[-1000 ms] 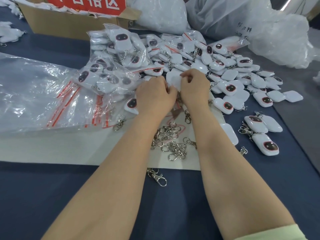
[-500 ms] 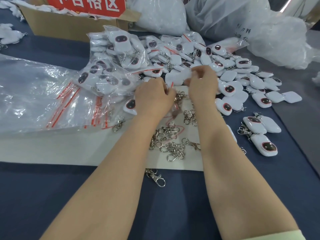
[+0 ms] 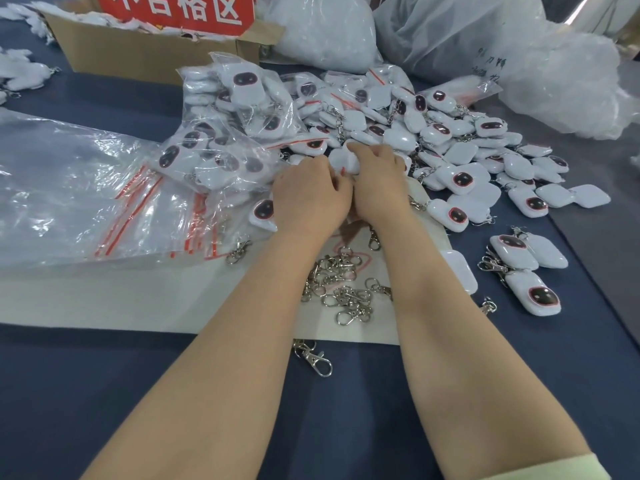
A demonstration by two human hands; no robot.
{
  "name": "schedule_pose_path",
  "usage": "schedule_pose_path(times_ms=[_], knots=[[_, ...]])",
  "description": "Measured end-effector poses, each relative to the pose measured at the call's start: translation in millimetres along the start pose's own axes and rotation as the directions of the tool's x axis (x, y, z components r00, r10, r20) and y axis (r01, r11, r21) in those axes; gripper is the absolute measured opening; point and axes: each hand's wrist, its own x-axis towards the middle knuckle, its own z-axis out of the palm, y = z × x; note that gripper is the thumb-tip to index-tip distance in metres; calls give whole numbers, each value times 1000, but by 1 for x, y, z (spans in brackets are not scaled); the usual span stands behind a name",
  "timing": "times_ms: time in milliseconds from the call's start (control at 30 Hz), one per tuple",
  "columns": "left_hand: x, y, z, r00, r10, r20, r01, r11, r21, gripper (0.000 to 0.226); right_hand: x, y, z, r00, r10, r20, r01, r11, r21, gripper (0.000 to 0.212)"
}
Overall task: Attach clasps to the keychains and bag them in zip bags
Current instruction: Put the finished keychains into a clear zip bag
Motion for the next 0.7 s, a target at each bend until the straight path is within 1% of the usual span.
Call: schedule_pose_path(times_ms=[67,133,200,300,433,500,567,633,700], knots=[[0,0,0,1000,-6,-8,6,1000,0,27,1,0,1,1000,20,19,-18,998,-67,44],[0,0,0,1000,-12,-12,12,1000,-1,26,1,-2,1,1000,1,31,1,996,-90,42],[0,0,0,1000,-11,-19,11,1000,-2,27,2,-4,1,1000,-1,25,3,999,-48,40],[0,1,0,1000,-4,-25,4,1000,-3,29,2,-6,1,999,36,-31,-35,998,45,33],[1,1,0,1000,-4,-6,4,1000,-2,29,3,-8,0,979,151,-138,-122,973,196,27],[0,1,1,1000,-2,2,2,1000,-5,29,3,-7,1,973,191,-127,-153,953,261,29],[0,1,0,1000,-1,-2,1,1000,-7,29,3,-5,1,976,196,-93,-158,937,312,30],[0,1,0,1000,3,-6,-3,1000,1,28,4,-4,2,985,162,-65,-135,944,300,31],[0,1,0,1000,8,-8,-8,1000,3,28,5,-2,3,990,121,-71,-100,963,252,29]])
